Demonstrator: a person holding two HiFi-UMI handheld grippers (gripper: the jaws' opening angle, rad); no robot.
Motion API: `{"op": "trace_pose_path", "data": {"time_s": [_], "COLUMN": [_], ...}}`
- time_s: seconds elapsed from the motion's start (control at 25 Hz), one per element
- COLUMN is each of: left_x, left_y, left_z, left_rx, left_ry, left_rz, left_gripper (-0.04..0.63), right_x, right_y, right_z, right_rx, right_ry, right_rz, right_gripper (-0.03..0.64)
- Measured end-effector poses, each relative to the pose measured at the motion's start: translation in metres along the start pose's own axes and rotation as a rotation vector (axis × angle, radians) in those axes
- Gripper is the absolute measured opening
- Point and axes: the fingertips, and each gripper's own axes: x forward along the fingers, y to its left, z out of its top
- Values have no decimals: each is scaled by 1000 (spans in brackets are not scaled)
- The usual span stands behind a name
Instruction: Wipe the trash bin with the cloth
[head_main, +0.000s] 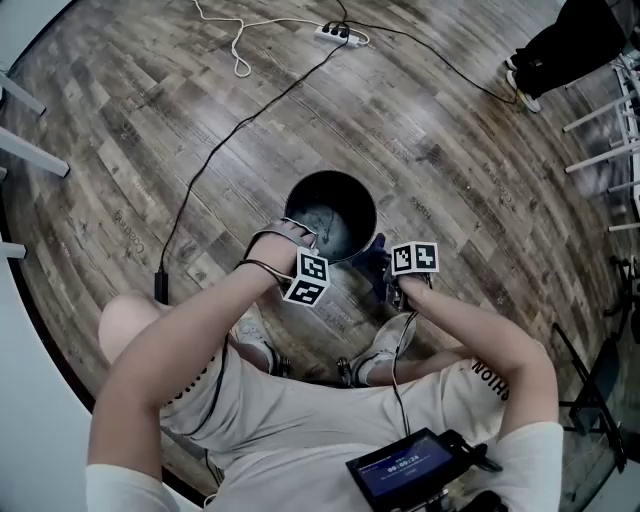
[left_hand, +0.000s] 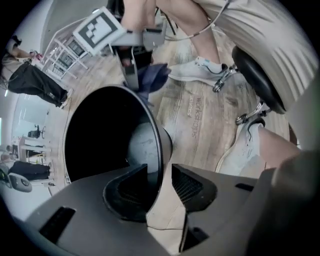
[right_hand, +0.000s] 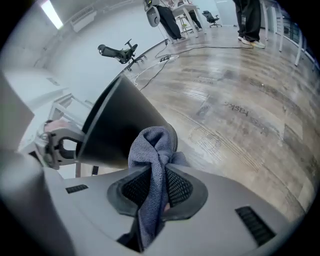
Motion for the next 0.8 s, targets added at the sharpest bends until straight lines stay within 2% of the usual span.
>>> {"op": "trace_pose_path", "data": {"time_s": [0.16, 0.36, 0.52, 0.8], "left_x": [3, 1, -2, -7], "left_y": [3, -4, -14, -17], "left_z": [-7, 0, 16, 35], "left_rx": [19, 3, 15, -15], "left_ry": [31, 37, 9, -45], "left_rz": [46, 19, 11, -25], "left_gripper": [117, 99, 68, 37], "right_x": [-44, -48, -28, 20], "right_y": [39, 79, 71, 37], "right_z": [-5, -3, 1, 1], "right_rx": [18, -2, -19, -94], "right_ry": [-33, -76, -83, -54], "right_rz": [76, 155, 113, 81], "right_gripper": [66, 66, 66, 66]}}
